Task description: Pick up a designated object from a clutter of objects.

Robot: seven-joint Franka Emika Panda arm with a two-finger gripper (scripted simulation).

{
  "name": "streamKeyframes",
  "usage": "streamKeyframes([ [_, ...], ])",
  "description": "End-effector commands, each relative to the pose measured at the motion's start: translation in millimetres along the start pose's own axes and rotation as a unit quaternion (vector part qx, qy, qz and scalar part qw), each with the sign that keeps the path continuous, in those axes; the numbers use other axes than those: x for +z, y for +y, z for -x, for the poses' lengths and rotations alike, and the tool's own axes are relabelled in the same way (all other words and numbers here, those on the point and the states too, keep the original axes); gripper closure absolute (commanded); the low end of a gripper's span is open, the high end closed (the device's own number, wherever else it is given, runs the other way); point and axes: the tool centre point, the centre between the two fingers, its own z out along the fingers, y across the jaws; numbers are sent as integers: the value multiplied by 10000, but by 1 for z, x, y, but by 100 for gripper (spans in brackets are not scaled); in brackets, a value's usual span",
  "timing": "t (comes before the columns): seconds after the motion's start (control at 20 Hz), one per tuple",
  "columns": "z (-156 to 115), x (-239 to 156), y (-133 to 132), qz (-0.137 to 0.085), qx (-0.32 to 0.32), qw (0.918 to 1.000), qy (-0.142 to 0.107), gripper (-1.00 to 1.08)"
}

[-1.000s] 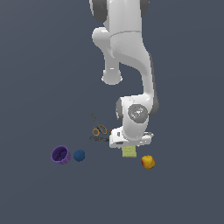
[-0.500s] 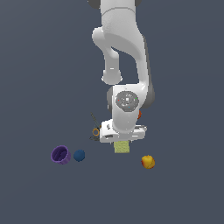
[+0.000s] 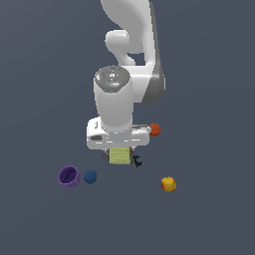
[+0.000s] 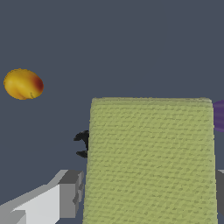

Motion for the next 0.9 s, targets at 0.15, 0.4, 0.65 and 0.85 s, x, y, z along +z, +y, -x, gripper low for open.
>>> streamKeyframes([
  [0.15, 5, -58, 41, -3, -3, 10000, 4, 108],
  [0.4, 7, -108, 77, -3, -3, 10000, 4, 108],
  [0.65, 8, -145, 104, 1, 0, 10000, 0, 108],
  [0.85, 8, -165, 119, 4, 1, 10000, -1, 108],
])
